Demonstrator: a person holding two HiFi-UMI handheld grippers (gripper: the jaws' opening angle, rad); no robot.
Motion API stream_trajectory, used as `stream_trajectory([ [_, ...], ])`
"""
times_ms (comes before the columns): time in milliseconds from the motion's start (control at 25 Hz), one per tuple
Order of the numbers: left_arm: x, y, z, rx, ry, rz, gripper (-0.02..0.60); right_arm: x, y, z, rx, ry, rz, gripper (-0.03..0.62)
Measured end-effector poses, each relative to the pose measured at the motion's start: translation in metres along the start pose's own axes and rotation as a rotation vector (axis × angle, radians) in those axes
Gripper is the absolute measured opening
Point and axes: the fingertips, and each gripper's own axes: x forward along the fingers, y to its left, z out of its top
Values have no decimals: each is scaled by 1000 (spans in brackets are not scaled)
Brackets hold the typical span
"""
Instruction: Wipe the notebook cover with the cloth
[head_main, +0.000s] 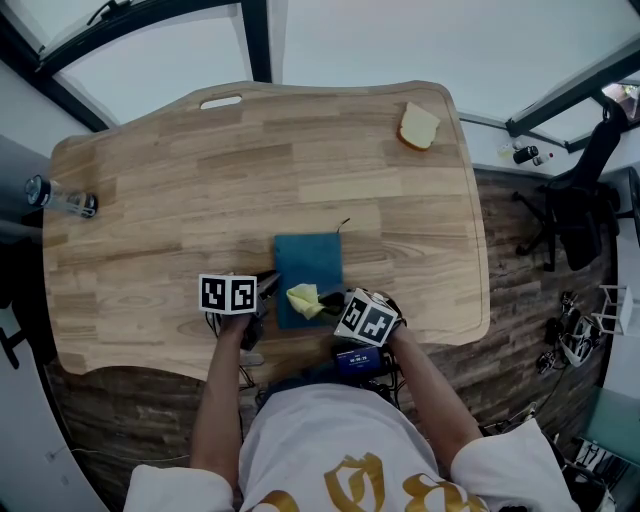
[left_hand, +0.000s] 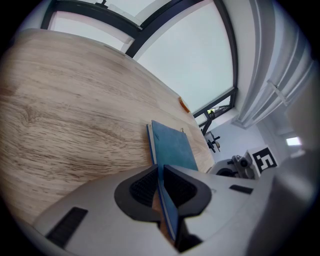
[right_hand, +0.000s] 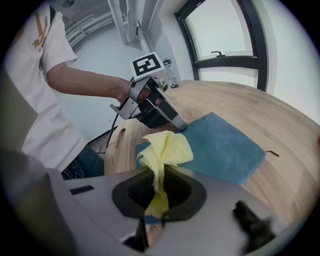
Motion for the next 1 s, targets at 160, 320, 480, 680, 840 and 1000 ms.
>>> stream_trajectory([
  [160, -1, 0, 1, 6, -3, 6, 44, -1, -11, 6, 18, -20, -42, 40],
  [320, 0, 0, 0, 6, -3, 4, 44, -2, -25, 10, 35, -17, -98, 40],
  [480, 0, 0, 0, 4, -2, 5, 44, -6, -40, 15, 55, -27, -161, 40],
  [680, 1, 0, 0, 8, -4, 4, 44, -10, -57, 17, 90, -49, -239, 40],
  [840, 0, 0, 0, 9, -6, 8, 44, -16, -76, 18, 133, -53, -323, 40],
  [1000, 1, 0, 0, 8, -6, 7, 44, -25, -96, 18, 149, -49, -403, 40],
])
